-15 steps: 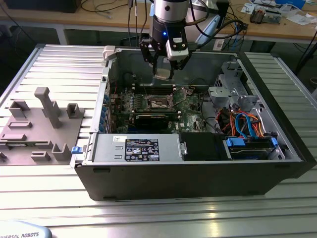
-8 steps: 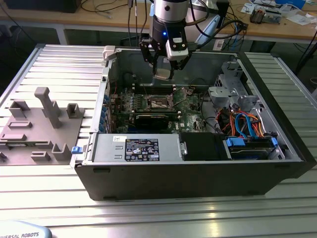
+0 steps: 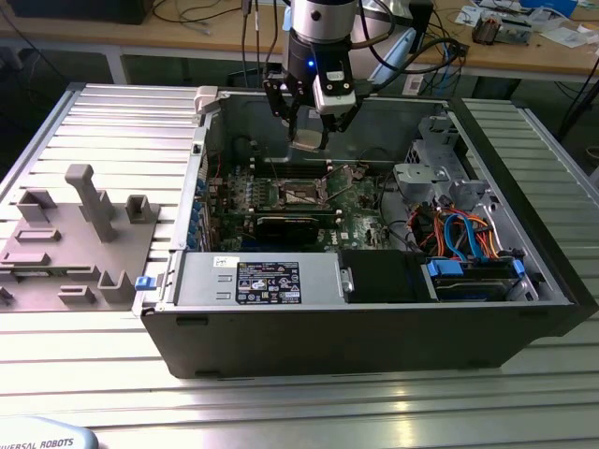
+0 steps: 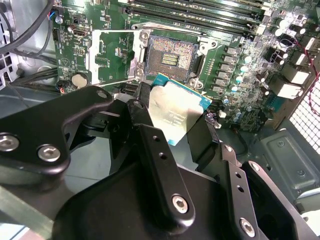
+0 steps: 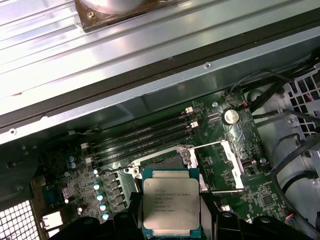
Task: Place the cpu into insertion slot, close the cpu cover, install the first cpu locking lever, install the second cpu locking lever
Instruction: 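Place the cpu into insertion slot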
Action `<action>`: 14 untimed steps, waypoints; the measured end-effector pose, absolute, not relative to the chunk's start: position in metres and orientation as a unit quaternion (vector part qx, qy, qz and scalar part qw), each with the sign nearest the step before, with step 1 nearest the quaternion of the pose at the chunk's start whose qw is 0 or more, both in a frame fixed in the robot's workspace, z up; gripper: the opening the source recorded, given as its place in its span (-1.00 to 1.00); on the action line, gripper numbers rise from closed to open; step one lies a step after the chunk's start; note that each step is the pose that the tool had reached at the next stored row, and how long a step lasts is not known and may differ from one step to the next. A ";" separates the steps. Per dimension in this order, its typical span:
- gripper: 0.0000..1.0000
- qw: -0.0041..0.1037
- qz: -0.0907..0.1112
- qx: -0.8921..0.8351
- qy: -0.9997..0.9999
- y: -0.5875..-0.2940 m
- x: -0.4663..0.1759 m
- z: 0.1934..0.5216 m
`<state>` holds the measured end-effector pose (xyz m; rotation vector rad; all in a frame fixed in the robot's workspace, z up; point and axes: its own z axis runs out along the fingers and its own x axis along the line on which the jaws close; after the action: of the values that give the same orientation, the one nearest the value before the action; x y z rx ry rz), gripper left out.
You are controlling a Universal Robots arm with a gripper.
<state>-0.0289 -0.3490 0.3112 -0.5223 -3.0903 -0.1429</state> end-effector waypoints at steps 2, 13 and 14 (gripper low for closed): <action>0.08 0.002 -0.046 -0.167 -0.985 -0.349 -0.029 0.311; 0.08 0.002 -0.046 -0.170 -0.984 -0.349 -0.029 0.311; 0.08 0.002 -0.046 -0.170 -0.984 -0.349 -0.029 0.311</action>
<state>-0.0290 -0.3490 0.3110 -0.5342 -3.0886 -0.1429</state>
